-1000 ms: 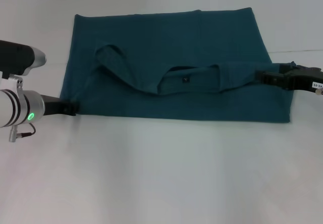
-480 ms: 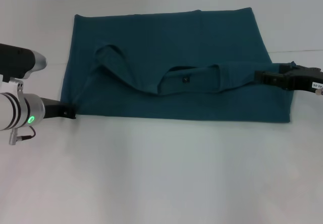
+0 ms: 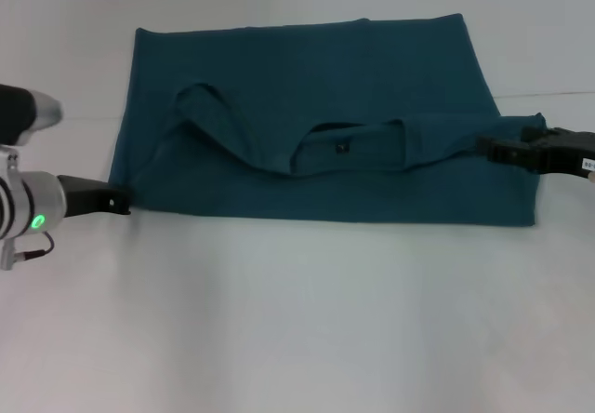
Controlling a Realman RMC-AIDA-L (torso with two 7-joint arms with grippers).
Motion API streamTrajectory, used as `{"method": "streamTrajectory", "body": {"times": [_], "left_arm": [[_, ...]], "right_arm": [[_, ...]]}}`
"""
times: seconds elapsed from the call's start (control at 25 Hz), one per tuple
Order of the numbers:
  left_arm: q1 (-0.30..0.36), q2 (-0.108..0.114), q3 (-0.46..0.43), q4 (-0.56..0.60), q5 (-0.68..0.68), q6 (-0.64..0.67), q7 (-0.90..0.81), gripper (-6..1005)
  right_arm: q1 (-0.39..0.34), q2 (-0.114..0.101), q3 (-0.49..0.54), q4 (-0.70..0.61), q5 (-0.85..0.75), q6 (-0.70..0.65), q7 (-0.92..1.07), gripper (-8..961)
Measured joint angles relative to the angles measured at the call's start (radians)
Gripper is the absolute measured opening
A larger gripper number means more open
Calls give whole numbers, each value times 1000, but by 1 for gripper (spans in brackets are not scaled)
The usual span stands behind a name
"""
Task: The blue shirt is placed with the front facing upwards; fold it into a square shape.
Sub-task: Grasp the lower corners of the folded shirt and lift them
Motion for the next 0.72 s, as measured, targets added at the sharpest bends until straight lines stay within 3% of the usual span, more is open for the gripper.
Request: {"method": "streamTrajectory", "body": {"times": [0.16,0.4,0.72], "left_arm": [[70,-11,-5,-113,0,68,-12,25],[132,-22,-32,-191,-3,150,-18,25],[183,-43,-43,-272,-4,224,-12,25]], "right_arm": [[-4,0,1,-2,-22,-2,1,925],[-18,0,10,-31,-92,-8,50,924],[0,-15,170,-100,-248,-153,182,922]]}}
